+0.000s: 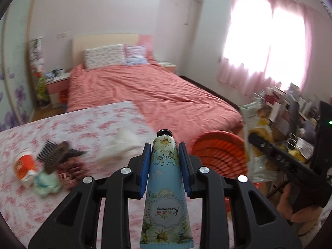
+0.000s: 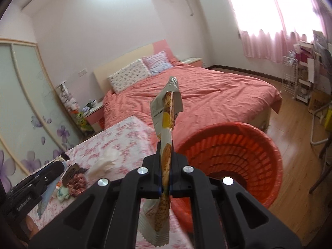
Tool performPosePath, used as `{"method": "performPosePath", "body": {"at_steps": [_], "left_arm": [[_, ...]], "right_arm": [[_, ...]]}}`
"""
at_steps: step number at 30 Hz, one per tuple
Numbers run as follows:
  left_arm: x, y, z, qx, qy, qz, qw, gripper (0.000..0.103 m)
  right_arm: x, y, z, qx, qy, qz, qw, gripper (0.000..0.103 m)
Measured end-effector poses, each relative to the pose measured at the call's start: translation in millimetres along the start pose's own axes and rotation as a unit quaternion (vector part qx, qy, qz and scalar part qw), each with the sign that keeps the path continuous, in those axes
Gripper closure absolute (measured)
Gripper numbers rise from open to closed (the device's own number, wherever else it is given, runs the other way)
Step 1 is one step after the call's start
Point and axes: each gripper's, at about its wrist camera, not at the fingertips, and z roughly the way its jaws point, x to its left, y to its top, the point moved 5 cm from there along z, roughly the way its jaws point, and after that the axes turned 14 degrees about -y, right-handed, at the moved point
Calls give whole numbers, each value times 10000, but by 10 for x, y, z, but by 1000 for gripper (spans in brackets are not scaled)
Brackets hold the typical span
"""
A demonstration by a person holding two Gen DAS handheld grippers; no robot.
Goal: Collect trash
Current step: 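Carry wrapper with right tool into orange basket while left tool drops tube there, then grasp the white tissue with right tool while left tool grasps the red paper cup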
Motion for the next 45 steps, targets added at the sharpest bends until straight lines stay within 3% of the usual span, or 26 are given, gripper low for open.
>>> {"method": "performPosePath", "body": {"at_steps": [8, 12, 14, 16, 18, 22, 27, 34, 40, 45], "left_arm": [[-605, -18, 781, 431, -684, 202, 9965, 75], [-751, -80, 1097, 703, -819, 186, 9940, 75], [-743, -117, 1204, 818, -784, 148, 9935, 71], [-717, -153, 1259, 926, -709, 101, 9931, 54], [-666, -200, 1301, 1011, -598, 85, 9930, 50], [-490, -288, 1247, 1135, -271, 20, 9932, 46], [-226, -358, 959, 1080, 330, 113, 9935, 36], [401, -552, 378, 978, 1230, -11, 9876, 25], [1137, -684, -141, 915, 1981, -548, 9743, 21], [1818, -753, -584, 690, 2751, -1065, 9530, 12]], "right_arm": [[-639, 62, 337, 228, -166, 490, 9984, 97], [-856, 123, 494, 290, -216, 607, 9975, 95], [-960, 132, 624, 401, -200, 714, 9964, 88], [-1055, 98, 770, 581, -189, 862, 9944, 79], [-1112, 33, 881, 751, -192, 940, 9926, 67], [-1141, -124, 976, 890, -355, 858, 9917, 55], [-1033, -205, 879, 752, -575, 606, 9937, 40], [-648, -277, 723, 608, -699, 116, 9956, 31], [-97, -454, 650, 671, -511, -392, 9957, 27], [422, -663, 640, 791, -284, -840, 9929, 27]]}}
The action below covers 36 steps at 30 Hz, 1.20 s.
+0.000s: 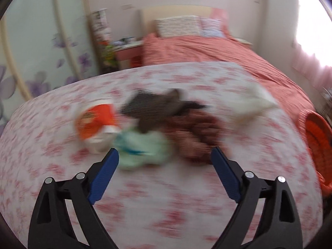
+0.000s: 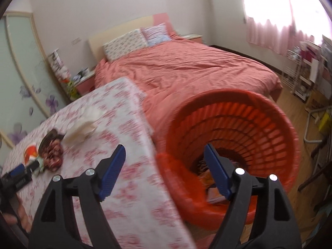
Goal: Collect trash
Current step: 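Grasp the white tissue with right tool while left tool grasps the red paper cup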
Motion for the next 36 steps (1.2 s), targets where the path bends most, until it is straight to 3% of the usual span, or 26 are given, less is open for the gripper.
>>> {"method": "performPosePath", "body": {"at_steps": [4, 12, 18, 21, 27, 36], "left_arm": [[543, 57, 60, -8, 394, -612, 9973, 9], [984, 236, 343, 120, 442, -1375, 9894, 9], [1078, 243, 566, 393, 664, -1341, 9880, 9], [1148, 198, 598, 477, 626, -1351, 9877, 22], [1255, 76, 468, 503, 517, -1213, 9900, 24], [1226, -235, 156, 535, 265, -945, 9937, 24]], "right_arm": [[418, -106, 33, 102, 108, -318, 9994, 27], [1007, -193, 114, 133, 261, -716, 9970, 27], [1282, -121, 209, 151, 370, -624, 9973, 27], [1415, -57, 280, 220, 489, -534, 9971, 27], [1681, 80, 468, 433, 571, -275, 9971, 23], [2004, 307, 798, 747, 155, 109, 9970, 18]]}}
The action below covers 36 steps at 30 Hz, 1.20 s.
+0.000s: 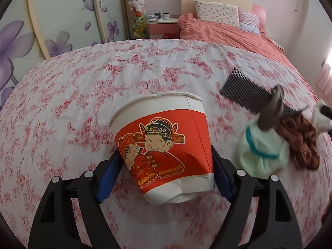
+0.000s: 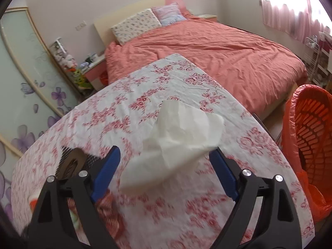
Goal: Collect trash
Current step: 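Grasp the white tissue with right tool while left tool grasps the red paper cup, then lift the tissue with right tool while left tool lifts the paper cup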
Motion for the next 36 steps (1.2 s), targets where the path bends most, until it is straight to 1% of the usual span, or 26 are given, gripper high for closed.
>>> {"method": "performPosePath", "body": {"at_steps": [1, 2, 3, 5, 8, 11, 16, 18, 20, 23, 29, 31, 33, 36], "left_arm": [[-1, -9, -7, 2, -10, 4, 10000, 24], [4, -22, -17, 2, -19, 2, 10000, 24], [5, -15, -10, 2, -15, -5, 10000, 24], [16, 7, 10, -2, -14, -42, 10000, 24], [19, 37, 33, -10, 12, -84, 10000, 24], [17, 50, 48, -26, 49, -110, 9999, 24], [41, 93, 80, -40, 102, -133, 9999, 23], [43, 99, 87, -53, 128, -138, 9998, 23], [44, 108, 94, -80, 157, -132, 9998, 23], [34, 92, 90, -127, 179, -137, 9997, 23], [49, 87, 79, -155, 140, -167, 9996, 24], [44, 77, 62, -186, 141, -141, 9996, 25], [28, 75, 32, -215, 143, -97, 9996, 25], [-2, 84, -23, -269, 136, -33, 9995, 25]], "right_arm": [[8, 11, 40, 26, -65, -7, 10000, 19], [19, 17, 91, 69, -121, -19, 9999, 27], [23, 18, 133, 140, -129, -37, 9998, 38], [12, -5, 200, 320, -51, -50, 9995, 51], [-43, -49, 191, 266, -5, -114, 9996, 56], [-85, -127, 125, 216, 42, -353, 9991, 58], [-135, -260, -61, -21, -183, -1006, 9948, 57], [-118, -336, -118, -115, -207, -1328, 9909, 55], [-82, -394, -117, -177, -221, -1500, 9883, 51], [-71, -450, -86, -202, -206, -1491, 9884, 50], [-67, -489, -101, -202, -174, -1406, 9897, 50], [-81, -503, -119, -199, -140, -1372, 9902, 55], [-90, -519, -143, -170, -73, -1376, 9903, 63], [-104, -526, -178, -134, 41, -1347, 9908, 68]]}}
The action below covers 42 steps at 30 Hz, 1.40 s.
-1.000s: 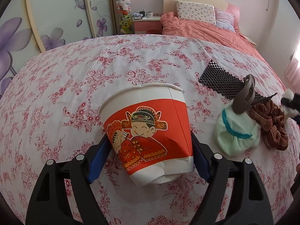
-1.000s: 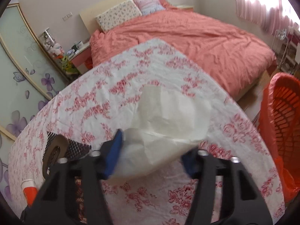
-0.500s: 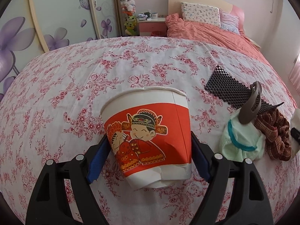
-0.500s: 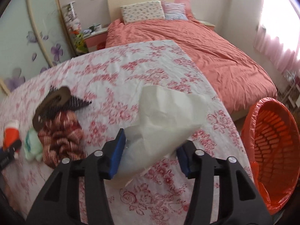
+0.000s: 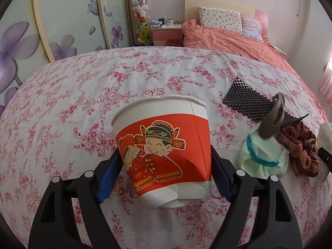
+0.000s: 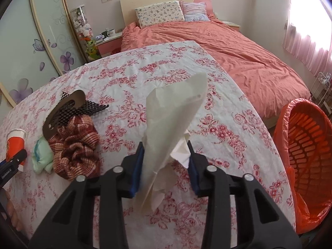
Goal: Collect trash
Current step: 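Lift the tissue with right tool while left tool lifts the paper cup, then drop tissue from right tool into orange basket while left tool drops the cup there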
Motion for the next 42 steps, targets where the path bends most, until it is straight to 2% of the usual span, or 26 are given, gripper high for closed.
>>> {"method": "performPosePath", "body": {"at_steps": [2, 3, 19, 35, 42], "left_arm": [[-30, 10, -42, -31, -16, 47, 10000, 25], [-48, 16, -64, -44, -30, 69, 10000, 25], [-543, 117, -485, -336, -414, 438, 9976, 25], [-1355, 120, -1017, -806, -1007, 993, 9867, 25], [-1758, 29, -1086, -837, -1254, 1353, 9793, 25]], "right_arm": [[-16, -4, -45, -32, 63, 35, 10000, 70], [-22, -4, -70, -48, 98, 49, 9999, 75], [-308, 94, -667, -521, 441, 298, 9972, 75], [-959, 111, -1614, -1729, 169, 662, 9826, 74], [-1386, -1, -1754, -1875, -80, 1017, 9770, 74]]}}
